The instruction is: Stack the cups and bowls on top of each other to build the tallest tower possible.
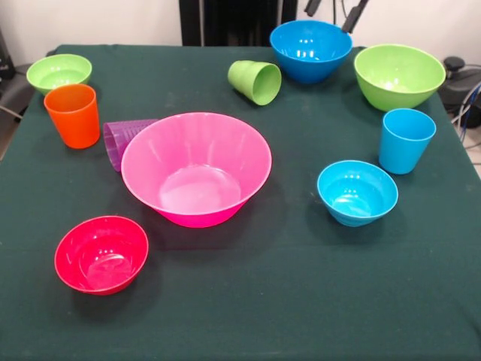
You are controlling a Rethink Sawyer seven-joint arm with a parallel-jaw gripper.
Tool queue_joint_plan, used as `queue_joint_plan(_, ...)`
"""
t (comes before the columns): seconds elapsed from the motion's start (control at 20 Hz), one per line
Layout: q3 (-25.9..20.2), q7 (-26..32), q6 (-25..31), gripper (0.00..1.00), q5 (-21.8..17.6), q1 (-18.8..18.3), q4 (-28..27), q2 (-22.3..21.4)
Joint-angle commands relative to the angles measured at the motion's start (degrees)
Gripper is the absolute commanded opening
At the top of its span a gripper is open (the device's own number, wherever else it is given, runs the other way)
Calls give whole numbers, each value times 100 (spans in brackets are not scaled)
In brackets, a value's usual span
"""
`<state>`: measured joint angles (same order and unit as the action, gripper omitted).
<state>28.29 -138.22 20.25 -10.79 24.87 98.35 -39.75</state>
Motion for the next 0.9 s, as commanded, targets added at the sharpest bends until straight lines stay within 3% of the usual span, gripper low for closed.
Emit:
queue_joint_plan(0.05, -775, -275, 404, 100, 180, -199, 491, -183)
queue_joint_plan(0.35, -480, -449, 445, 100, 38, 122, 382, -45)
queue_joint_plan(0.55, 6, -458, 432, 100, -285, 572, 64, 252)
queue_joint_plan(0.6, -45, -411, 297, 100, -289, 519, 91, 267)
queue_joint_plan(0.75, -858, 28, 2, 100, -51, -299, 508, -13)
queue_joint_plan(0.9, -1271, 340, -55, 100, -71, -826, 717, -192)
